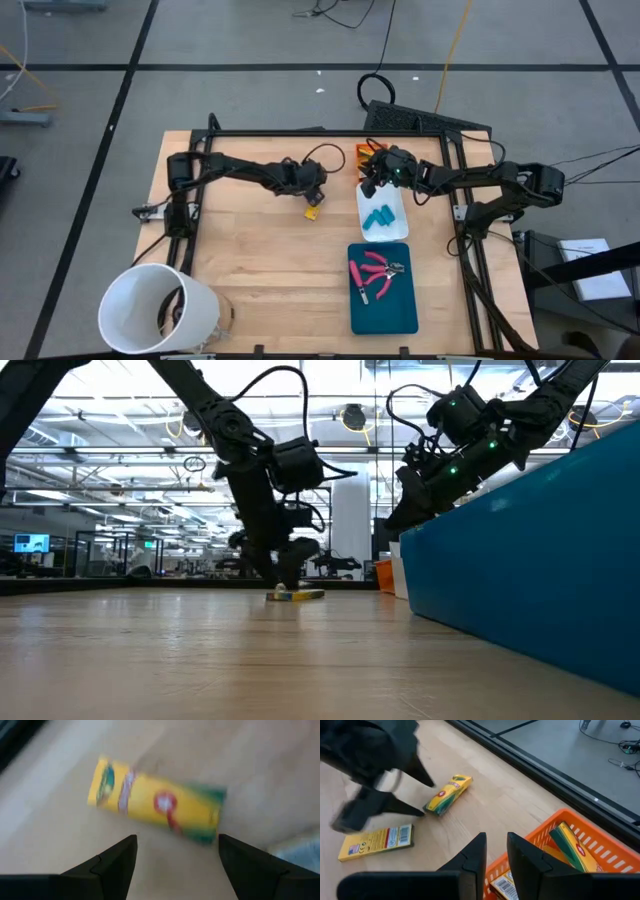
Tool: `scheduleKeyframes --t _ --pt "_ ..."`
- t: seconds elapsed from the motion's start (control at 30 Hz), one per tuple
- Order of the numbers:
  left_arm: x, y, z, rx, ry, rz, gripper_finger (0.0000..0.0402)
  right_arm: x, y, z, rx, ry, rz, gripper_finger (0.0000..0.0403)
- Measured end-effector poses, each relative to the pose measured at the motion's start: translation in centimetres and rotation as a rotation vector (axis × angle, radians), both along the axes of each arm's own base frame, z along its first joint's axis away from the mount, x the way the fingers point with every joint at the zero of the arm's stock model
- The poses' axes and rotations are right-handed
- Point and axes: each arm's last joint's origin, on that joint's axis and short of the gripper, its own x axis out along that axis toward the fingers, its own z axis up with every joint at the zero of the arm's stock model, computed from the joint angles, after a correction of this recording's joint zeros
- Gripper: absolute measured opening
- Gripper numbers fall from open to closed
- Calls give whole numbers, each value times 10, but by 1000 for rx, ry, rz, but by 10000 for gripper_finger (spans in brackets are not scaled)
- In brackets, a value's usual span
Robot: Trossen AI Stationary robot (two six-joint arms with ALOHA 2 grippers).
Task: Pick & Place School Supplies
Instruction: Put the yellow crayon box into the orange bin
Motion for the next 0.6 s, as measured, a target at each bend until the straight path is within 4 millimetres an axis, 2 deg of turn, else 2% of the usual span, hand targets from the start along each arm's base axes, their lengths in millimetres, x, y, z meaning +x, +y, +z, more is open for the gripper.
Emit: scheduleKeyframes --t 0.07,0.13,0.23,0.33,0.43,0.53,0.6 --pt "-8 -3 5 -26 42 26 282 0 0 -1 5 10 -1 71" --pt "-17 -2 11 -55 58 131 282 -1 0 -2 8 15 -1 71" --pt "-26 3 26 -69 22 231 282 -1 0 -2 9 16 -1 71" --pt "-21 5 47 -12 -107 228 282 -1 0 -2 9 15 -1 71" --pt "-10 8 58 18 -278 241 282 -1 0 -1 9 13 -2 71" --pt "3 17 60 61 -411 226 282 0 0 -1 12 6 -5 71" --pt "9 22 53 57 -449 209 282 0 1 -1 13 5 -2 71"
